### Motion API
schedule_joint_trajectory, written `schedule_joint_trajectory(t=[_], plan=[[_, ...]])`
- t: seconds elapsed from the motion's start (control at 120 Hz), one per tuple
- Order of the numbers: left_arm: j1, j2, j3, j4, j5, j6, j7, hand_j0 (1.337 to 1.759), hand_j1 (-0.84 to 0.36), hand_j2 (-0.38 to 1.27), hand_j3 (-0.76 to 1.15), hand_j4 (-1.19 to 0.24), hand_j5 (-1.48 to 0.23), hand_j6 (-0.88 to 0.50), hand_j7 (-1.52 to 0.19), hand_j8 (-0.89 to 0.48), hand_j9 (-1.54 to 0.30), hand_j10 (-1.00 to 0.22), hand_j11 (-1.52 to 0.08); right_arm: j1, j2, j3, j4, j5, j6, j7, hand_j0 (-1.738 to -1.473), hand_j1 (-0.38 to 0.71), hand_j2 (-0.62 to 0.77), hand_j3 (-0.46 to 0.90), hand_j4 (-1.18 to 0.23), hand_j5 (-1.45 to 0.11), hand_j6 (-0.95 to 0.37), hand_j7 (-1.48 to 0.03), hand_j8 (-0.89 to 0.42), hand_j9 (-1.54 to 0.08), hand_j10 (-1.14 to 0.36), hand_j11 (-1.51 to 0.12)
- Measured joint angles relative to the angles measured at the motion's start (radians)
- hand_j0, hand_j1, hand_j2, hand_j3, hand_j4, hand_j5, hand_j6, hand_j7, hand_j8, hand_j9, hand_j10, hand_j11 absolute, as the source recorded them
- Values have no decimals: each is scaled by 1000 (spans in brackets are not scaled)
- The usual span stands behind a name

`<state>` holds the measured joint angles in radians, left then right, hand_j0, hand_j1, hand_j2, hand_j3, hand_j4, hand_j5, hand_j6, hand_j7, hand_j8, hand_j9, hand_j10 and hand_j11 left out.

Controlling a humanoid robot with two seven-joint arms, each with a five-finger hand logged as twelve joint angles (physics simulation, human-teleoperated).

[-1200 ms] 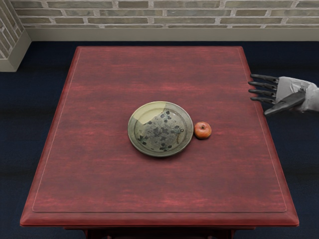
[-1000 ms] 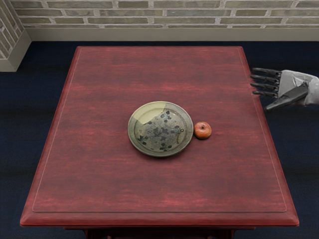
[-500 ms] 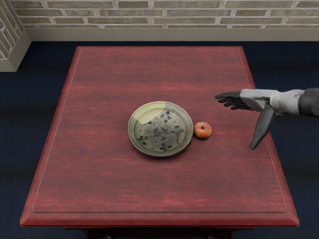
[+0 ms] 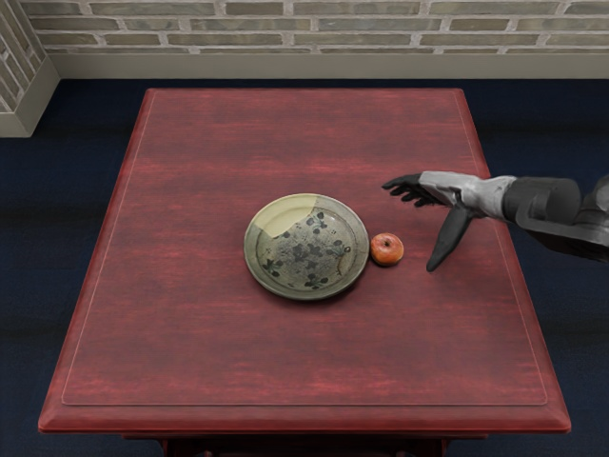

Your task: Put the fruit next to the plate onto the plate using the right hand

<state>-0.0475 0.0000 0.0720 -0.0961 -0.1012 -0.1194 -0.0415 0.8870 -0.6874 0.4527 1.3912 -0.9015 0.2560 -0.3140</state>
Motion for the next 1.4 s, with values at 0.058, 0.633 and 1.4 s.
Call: schedule_joint_trajectory(t=[0.058,0.633,1.4], plan=[[0,0,0,0,0,0,0,1658,73,46,0,-230,-299,-230,-299,-230,-299,-230,-299,-2,14,-22,16,-42,-67,-4,-1658,-166,-29,0,-157,-201,-158,-200,-157,-201,-156,-201],[0,0,0,0,0,0,0,1658,73,46,0,-230,-299,-230,-299,-230,-299,-230,-299,-67,-21,-212,280,-211,-517,-7,-1658,-81,-42,0,-228,-293,-230,-293,-229,-293,-228,-293],[0,0,0,0,0,0,0,1658,73,46,0,-230,-299,-230,-299,-230,-299,-230,-299,-130,67,-272,283,-220,-863,-172,-1658,64,-66,0,-347,-450,-348,-449,-348,-449,-347,-449]])
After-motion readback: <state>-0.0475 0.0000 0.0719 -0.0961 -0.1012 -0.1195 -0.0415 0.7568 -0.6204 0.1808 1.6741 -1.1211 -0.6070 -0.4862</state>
